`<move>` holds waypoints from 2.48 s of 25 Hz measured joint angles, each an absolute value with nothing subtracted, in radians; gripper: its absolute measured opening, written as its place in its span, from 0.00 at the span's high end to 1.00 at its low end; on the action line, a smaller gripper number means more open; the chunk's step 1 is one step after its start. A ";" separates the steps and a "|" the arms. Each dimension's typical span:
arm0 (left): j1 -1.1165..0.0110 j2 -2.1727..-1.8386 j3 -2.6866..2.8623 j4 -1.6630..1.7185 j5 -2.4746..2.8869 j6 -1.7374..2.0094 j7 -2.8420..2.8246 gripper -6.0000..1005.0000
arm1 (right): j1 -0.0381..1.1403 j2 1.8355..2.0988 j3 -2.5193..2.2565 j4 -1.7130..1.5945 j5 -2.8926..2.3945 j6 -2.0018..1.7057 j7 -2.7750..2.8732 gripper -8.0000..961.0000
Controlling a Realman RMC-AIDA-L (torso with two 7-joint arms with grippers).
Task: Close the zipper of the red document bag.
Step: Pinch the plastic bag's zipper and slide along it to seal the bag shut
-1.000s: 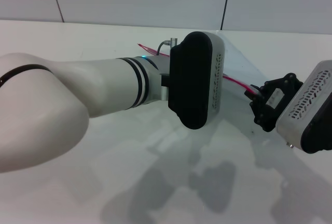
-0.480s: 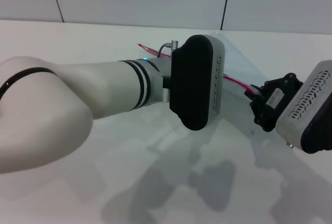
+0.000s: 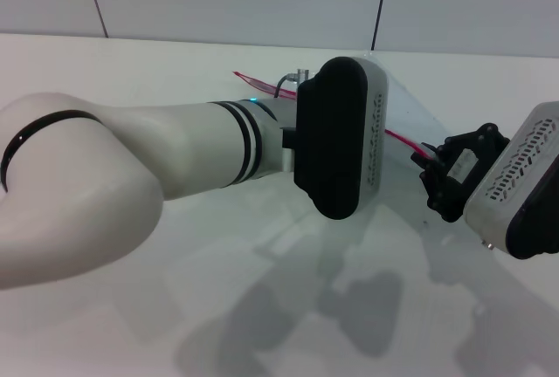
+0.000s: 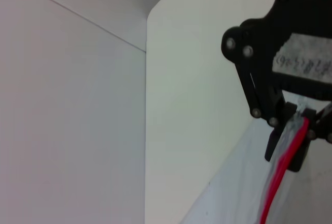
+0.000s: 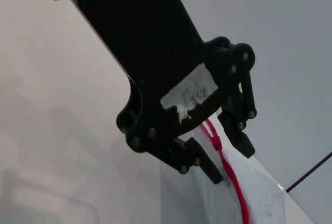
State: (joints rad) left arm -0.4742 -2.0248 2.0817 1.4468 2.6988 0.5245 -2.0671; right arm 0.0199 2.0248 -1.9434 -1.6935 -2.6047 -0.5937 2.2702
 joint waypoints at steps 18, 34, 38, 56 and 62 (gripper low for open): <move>-0.479 -2.025 2.082 1.429 2.692 0.495 -2.066 0.76 | 0.023 2.025 -1.943 -1.683 -2.605 -0.594 2.270 0.94; -0.476 -2.025 2.074 1.428 2.692 0.484 -2.075 0.90 | 0.022 2.025 -1.938 -1.681 -2.606 -0.594 2.270 0.94; -0.471 -2.025 2.065 1.428 2.692 0.484 -2.079 0.91 | 0.020 2.025 -1.936 -1.681 -2.606 -0.594 2.270 0.94; -0.452 -2.025 2.034 1.426 2.692 0.492 -2.087 0.95 | 0.017 2.025 -1.922 -1.681 -2.605 -0.592 2.270 0.94; -0.454 -2.025 2.038 1.415 2.692 0.489 -2.088 0.95 | 0.019 2.025 -1.922 -1.675 -2.605 -0.592 2.270 0.93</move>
